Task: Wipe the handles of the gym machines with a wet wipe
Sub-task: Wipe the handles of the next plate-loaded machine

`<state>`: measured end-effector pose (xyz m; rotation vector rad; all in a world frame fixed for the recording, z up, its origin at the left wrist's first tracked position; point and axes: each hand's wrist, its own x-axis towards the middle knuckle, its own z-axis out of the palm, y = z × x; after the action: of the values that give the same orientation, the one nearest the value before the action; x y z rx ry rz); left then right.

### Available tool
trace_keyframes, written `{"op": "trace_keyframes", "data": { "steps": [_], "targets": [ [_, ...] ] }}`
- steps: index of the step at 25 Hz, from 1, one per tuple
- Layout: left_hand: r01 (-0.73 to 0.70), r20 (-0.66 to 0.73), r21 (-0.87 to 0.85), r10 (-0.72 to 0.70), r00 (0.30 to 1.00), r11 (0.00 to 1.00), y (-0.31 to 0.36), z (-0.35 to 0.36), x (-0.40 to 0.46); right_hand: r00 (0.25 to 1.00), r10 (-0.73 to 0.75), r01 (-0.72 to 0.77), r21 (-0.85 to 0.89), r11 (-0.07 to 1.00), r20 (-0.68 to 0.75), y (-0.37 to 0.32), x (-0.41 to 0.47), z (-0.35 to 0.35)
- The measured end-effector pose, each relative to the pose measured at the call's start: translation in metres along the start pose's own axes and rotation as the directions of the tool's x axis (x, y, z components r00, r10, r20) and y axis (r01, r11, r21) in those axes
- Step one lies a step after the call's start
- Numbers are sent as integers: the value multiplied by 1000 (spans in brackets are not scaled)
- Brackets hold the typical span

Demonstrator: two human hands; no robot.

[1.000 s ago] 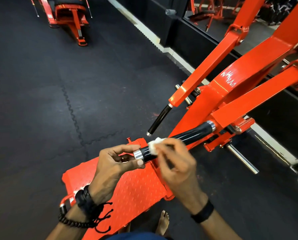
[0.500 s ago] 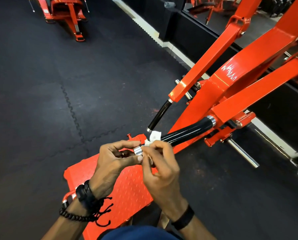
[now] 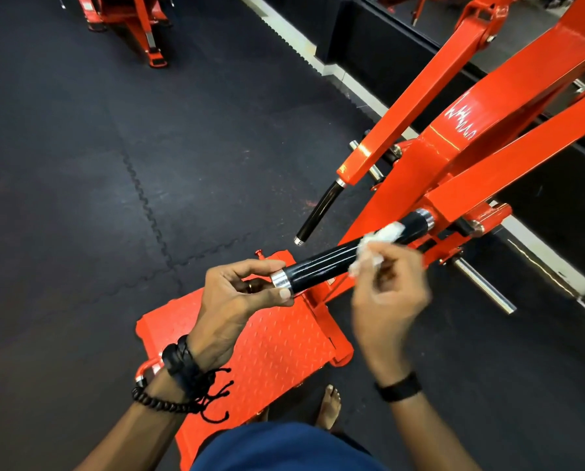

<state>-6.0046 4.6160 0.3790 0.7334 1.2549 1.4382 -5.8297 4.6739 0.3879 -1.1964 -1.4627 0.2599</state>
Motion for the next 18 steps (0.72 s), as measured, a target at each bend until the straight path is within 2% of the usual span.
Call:
{"op": "trace_keyframes", "data": {
  "steps": [2,4,5,7,9,11,13,16,18],
  "targets": [
    [-2,3,-4,2,1000,1000,0,1,-1,979,-80,72,50,996,185,-26,-49,12],
    [-13,15,-11,13,1000,1000,1,0,-2,960,-136,120,79,990,244,-30,-61,15],
    [-19,20,-17,20,1000,1000,1,0,-2,968,-131,118,71,990,215,-21,-53,13],
    [-25,10,-25,26,1000,999,3,1,-3,1000,-30,30,33,999,-5,1,-23,8],
    [-23,-11,-21,23,1000,1000,3,2,-5,968,132,-113,99,989,-215,28,18,2],
    [-20,-1,-17,20,1000,1000,3,2,-5,942,215,-176,169,970,-257,43,36,-2],
    [-18,1,-21,18,1000,1000,2,0,-4,969,184,-153,188,970,-162,37,15,4],
    [-22,-8,-10,22,1000,1000,2,2,-4,987,110,-139,278,951,115,-1,-48,16],
    [-32,3,-4,32,999,999,2,3,-3,982,98,-143,293,945,164,-11,-61,20]
  ]
}}
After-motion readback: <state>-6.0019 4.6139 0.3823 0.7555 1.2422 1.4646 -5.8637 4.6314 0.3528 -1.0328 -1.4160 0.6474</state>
